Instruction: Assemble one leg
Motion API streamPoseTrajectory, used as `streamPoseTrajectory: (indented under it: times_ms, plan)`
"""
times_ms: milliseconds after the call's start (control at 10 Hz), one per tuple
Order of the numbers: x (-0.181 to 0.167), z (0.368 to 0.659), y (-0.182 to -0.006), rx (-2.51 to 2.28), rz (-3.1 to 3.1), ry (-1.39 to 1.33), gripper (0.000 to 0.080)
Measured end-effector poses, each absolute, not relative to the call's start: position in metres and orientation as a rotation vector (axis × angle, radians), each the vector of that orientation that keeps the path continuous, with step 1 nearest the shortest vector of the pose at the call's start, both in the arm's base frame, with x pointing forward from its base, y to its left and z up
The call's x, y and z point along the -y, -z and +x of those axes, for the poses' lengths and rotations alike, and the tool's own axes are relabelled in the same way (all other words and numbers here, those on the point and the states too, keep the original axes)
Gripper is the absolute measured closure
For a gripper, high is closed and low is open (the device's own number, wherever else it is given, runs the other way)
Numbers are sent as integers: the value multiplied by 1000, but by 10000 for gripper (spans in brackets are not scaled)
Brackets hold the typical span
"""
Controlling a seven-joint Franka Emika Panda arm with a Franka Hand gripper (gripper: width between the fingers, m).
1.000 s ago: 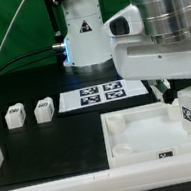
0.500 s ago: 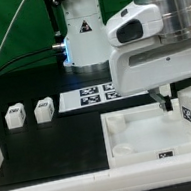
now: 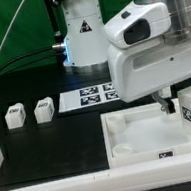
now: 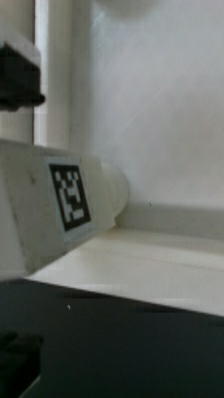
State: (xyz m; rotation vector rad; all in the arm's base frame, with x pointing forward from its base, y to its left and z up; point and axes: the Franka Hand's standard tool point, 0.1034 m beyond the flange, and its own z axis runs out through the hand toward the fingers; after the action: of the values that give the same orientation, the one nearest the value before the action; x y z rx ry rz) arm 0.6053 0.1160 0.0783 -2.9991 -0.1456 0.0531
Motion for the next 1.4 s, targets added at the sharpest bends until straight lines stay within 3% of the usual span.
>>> streamPoseTrajectory:
  times_ms: [100, 200, 300, 800, 1400]
  plan:
    - [-116, 605, -78, 146, -2999, -53, 284]
    - [-116, 605, -78, 146, -2999, -53, 422]
    - [-112, 606, -78, 143, -3004, -53, 501]
    - [-112, 606, -78, -75, -3005, -61, 503]
    - [-117, 604, -76, -1250, -2740, -123, 503]
